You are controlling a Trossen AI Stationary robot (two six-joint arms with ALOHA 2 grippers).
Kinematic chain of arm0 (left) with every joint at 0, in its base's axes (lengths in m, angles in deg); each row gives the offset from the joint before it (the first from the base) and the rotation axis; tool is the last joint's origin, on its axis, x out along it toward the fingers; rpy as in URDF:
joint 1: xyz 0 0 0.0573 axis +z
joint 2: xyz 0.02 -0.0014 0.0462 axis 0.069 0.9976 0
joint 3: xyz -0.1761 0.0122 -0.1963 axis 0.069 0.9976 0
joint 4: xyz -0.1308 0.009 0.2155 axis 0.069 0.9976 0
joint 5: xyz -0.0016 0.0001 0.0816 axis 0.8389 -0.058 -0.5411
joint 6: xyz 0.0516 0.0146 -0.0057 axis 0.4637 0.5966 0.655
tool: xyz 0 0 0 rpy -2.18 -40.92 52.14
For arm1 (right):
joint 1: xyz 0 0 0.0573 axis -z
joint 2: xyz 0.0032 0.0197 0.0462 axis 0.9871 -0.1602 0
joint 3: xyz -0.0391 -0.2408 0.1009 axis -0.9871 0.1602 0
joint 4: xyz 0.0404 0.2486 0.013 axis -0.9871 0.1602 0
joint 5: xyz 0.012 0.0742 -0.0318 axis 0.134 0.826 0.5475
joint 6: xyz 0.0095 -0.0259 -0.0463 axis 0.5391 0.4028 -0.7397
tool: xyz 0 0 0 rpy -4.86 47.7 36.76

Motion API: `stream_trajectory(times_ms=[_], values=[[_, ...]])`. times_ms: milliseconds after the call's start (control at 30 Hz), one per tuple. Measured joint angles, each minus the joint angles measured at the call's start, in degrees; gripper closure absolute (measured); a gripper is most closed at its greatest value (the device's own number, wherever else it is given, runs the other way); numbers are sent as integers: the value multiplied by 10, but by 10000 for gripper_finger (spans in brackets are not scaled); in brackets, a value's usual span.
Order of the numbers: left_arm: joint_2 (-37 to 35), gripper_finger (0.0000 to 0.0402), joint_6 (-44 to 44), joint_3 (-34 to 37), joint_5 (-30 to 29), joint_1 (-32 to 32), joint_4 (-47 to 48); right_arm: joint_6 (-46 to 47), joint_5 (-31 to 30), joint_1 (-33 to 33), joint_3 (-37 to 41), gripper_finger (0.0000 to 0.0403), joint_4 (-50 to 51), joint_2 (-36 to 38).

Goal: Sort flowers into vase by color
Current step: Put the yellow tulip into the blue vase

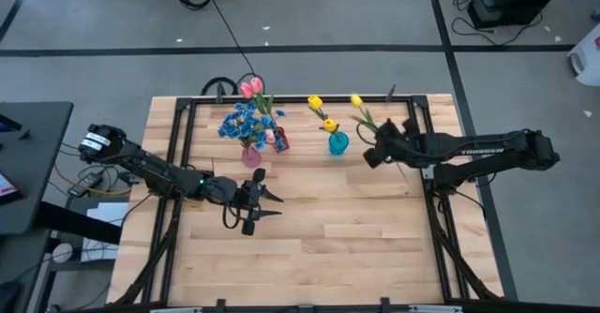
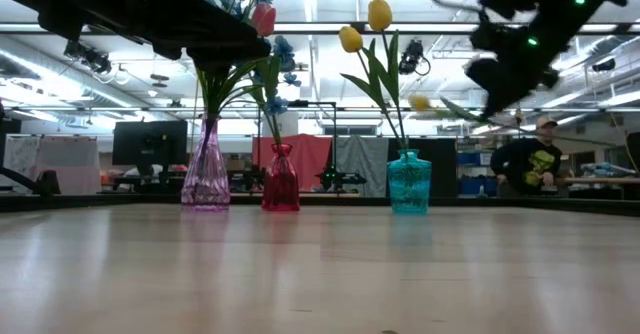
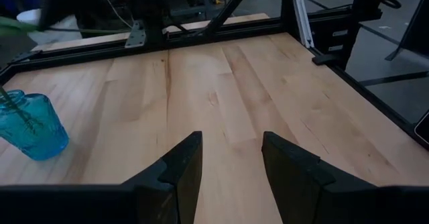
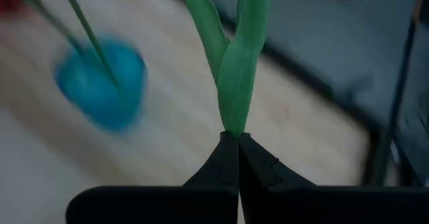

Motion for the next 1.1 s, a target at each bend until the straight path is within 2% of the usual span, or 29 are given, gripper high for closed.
stream_trajectory(times_ms=[133,300,500,667,767,1100], values=[[0,238,7,0,0,0,0,-141,-13,2,0,399,-192,0],[0,238,8,0,0,0,3,-294,30,24,1,399,-406,0],[0,238,8,0,0,0,5,-392,127,72,85,399,-767,-9],[0,238,7,0,0,0,2,-396,193,105,165,399,-1037,-57],[0,238,10,0,0,0,-2,-392,199,114,189,399,-1137,-99],[0,238,11,0,0,0,-2,-405,194,118,193,399,-1334,-246]])
